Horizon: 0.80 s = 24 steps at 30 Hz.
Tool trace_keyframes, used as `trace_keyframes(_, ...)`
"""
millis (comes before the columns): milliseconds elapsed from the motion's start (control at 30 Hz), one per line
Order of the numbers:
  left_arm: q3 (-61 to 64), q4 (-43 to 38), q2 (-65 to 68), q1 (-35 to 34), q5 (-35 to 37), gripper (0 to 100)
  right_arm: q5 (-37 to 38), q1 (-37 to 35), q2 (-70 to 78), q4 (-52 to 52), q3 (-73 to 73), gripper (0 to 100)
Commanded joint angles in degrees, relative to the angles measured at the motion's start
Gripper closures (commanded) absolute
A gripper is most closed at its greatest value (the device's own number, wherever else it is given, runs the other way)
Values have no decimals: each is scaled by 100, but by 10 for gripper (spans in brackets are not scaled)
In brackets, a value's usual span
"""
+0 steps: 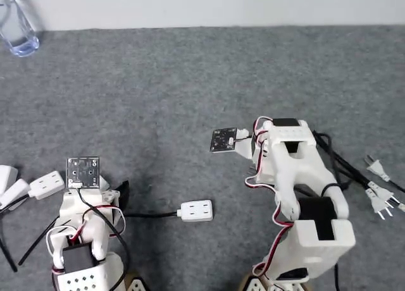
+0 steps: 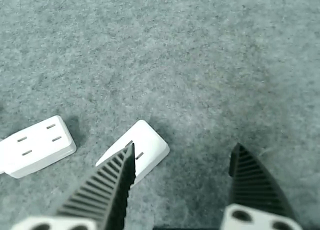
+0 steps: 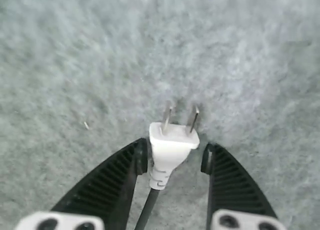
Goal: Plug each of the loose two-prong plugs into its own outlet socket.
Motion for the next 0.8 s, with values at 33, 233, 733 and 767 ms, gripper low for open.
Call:
trace_keyframes(33, -66, 9, -79, -18, -62, 712, -79, -119, 22, 75, -264, 809)
trace_keyframes(233, -66, 9, -79, -18, -62, 712, -141, -92, 22, 75, -246, 831)
trace_keyframes(733, -66, 9, -79, -18, -62, 712, -422, 40, 22, -13, -237, 991)
trace_keyframes(767, -66, 9, -79, -18, -62, 712, -422, 13, 22, -13, -237, 991)
